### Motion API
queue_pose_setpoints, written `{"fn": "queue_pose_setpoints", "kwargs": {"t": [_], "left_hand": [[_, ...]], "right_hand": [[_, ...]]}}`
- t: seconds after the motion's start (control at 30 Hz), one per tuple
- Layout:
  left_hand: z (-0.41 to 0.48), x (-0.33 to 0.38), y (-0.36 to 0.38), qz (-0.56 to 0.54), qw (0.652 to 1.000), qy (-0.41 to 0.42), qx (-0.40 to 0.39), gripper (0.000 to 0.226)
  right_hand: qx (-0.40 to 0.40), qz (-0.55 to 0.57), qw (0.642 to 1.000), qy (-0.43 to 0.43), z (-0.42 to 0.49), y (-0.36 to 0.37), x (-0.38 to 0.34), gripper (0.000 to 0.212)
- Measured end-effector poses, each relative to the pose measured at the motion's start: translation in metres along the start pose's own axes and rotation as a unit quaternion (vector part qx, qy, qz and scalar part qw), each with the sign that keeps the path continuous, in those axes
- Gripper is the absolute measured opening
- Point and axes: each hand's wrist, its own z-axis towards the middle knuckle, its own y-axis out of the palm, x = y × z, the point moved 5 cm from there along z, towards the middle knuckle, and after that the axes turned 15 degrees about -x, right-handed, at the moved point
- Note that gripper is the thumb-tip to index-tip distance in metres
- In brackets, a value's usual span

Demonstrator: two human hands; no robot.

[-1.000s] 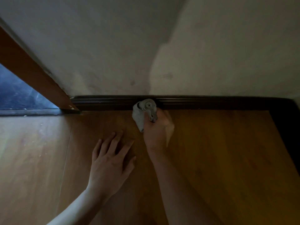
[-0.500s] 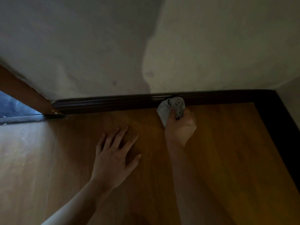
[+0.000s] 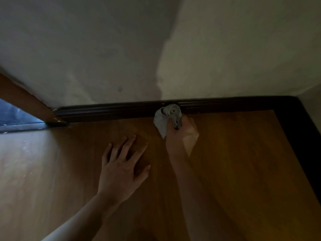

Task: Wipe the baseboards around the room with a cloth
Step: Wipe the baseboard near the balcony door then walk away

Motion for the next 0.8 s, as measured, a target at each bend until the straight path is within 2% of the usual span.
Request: {"fn": "queue_pose_setpoints", "kwargs": {"t": [0.07,0.3,0.47,0.63,0.8], "left_hand": [[0.000,0.000,0.001,0.002,1.000,0.000,0.003,0.066],[0.000,0.000,0.001,0.003,1.000,-0.002,0.000,0.066],[0.002,0.000,0.004,0.008,1.000,-0.001,0.008,0.067],[0.002,0.002,0.002,0.006,1.000,0.002,0.019,0.065],[0.002,0.002,0.002,-0.001,0.999,-0.013,0.033,0.062]], "right_hand": [[0.007,0.003,1.000,0.001,0.003,-0.006,0.005,0.014],[0.102,0.002,0.990,0.101,0.017,-0.040,0.041,0.019],[0.073,-0.003,0.995,0.065,0.018,-0.038,0.036,0.017],[0.099,0.017,0.989,0.105,0.019,-0.042,0.044,0.018],[0.008,0.006,1.000,0.022,0.012,-0.018,0.020,0.013]]}}
